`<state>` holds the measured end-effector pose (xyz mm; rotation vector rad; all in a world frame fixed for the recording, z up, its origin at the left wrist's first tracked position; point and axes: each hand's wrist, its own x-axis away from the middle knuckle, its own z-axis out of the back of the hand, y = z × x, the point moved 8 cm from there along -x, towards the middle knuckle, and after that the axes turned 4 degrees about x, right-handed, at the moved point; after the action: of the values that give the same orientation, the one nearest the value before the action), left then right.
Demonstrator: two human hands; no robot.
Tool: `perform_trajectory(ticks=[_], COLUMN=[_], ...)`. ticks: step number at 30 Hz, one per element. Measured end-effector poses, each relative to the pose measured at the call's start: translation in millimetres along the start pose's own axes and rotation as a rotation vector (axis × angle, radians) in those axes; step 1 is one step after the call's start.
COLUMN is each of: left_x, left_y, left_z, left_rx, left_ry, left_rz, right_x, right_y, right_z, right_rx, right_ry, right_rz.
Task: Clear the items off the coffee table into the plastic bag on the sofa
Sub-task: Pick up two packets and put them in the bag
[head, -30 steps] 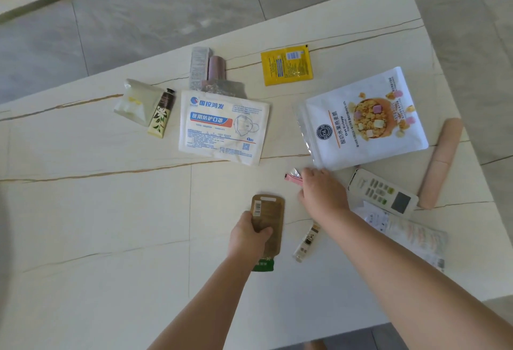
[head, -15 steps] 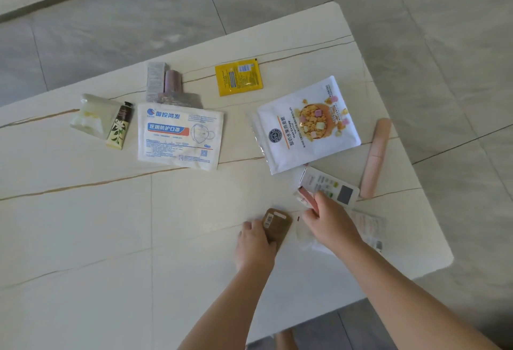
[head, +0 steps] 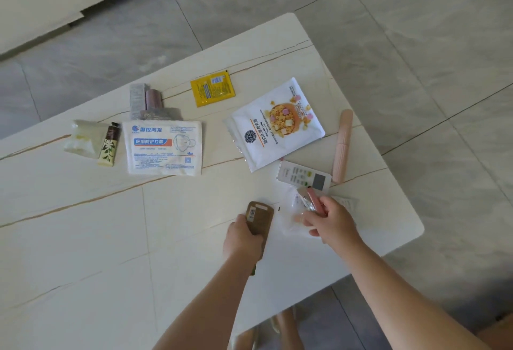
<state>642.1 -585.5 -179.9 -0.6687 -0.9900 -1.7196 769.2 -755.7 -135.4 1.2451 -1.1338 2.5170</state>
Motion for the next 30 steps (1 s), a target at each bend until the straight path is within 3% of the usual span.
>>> perform_trajectory(ticks=[9,14,23,30], left_x=[104,184,324,447], left_y=[72,113,186,235], left_z=[55,77,65,-6], left_rx=[0.329,0.489,0.373,0.173], left_ry=[-0.168,-0.324,-0.535,-0.696], left_rz=[-0.117,-0.162,-0.365,-0.549], right_x=[105,187,319,414], right_y=[-41,-52,-28,30], right_z=[52,84,157,232], right_rx=[-0.249,-0.543,-0.797,-1.013], right_ry=[0.074,0.165,0.386,0.627], right_rz=[-0.033,-0.119,-0.093,-0.027])
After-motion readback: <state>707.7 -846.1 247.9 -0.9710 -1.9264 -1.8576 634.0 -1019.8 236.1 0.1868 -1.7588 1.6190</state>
